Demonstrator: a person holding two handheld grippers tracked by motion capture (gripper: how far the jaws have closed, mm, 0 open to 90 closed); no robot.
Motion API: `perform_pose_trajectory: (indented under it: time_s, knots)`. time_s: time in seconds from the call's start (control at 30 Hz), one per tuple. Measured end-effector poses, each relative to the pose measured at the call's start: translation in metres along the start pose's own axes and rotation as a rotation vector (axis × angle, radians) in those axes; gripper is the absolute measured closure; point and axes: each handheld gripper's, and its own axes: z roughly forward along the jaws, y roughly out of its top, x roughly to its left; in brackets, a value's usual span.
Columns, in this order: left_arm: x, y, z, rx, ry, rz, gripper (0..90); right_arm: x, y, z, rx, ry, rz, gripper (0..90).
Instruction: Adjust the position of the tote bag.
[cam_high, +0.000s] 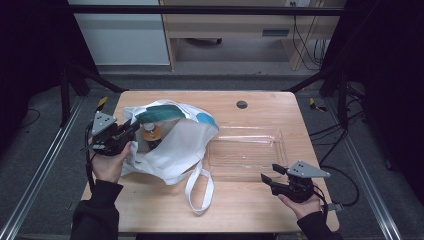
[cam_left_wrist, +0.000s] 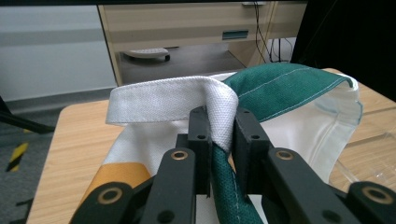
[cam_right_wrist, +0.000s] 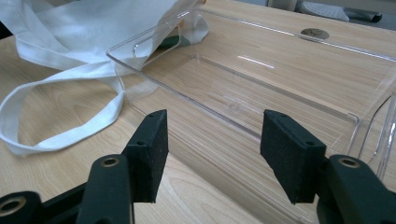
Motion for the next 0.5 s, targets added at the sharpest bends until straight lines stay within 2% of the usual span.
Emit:
perform_pose_trajectory:
  time_s: [0.23, 0.5]
  knots:
    - [0.009, 0.006, 0.007, 0.002, 0.035, -0.019, 78.5, 0.000, -0.001, 0.000, 0.007, -0.003, -0.004, 42.0]
    - [0.012, 0.009, 0.015, -0.008, 0.068, -0.031, 78.6, -0.001, -0.002, 0.000, 0.009, -0.004, -0.003, 41.9]
